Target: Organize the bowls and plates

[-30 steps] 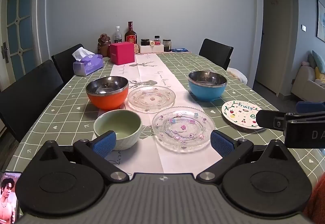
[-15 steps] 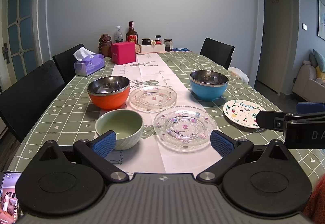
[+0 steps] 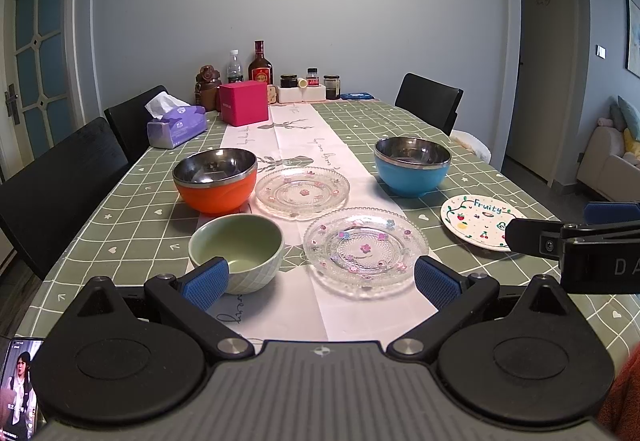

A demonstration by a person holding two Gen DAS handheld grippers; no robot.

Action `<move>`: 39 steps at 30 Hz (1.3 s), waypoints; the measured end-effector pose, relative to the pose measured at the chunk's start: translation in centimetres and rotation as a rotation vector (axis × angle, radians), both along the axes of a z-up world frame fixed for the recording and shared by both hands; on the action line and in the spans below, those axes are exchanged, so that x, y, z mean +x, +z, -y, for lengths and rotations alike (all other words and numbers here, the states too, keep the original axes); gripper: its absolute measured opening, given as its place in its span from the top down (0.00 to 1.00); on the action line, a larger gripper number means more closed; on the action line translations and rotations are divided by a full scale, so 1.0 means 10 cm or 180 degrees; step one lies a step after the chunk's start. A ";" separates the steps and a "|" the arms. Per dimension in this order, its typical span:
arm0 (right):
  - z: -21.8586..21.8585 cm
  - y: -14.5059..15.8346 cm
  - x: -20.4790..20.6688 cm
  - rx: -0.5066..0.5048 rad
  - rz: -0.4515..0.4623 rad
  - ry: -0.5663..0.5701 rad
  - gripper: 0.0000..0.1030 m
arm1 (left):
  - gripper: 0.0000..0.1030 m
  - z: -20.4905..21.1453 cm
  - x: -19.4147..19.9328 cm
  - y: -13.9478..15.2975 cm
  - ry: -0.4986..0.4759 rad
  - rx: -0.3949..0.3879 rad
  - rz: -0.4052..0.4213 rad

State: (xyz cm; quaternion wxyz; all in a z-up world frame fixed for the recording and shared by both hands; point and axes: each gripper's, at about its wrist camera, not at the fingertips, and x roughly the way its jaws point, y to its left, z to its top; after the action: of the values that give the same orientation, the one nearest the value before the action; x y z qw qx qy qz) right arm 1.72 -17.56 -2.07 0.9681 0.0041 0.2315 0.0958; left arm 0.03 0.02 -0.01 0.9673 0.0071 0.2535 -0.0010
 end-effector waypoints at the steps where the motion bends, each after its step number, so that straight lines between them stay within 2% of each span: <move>1: 0.00 0.00 0.00 0.0000 -0.0003 0.0001 0.02 | 0.00 0.00 0.00 0.00 0.0000 0.0001 -0.0002; 39: -0.04 -0.04 0.01 0.0001 -0.0032 0.0006 0.02 | 0.00 -0.05 -0.01 -0.06 -0.0014 0.0046 -0.0024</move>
State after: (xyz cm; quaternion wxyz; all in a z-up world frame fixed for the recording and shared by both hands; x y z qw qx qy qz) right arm 1.78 -17.15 -2.48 0.9668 0.0045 0.2363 0.0967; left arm -0.03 0.57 -0.61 0.9663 0.0146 0.2570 -0.0013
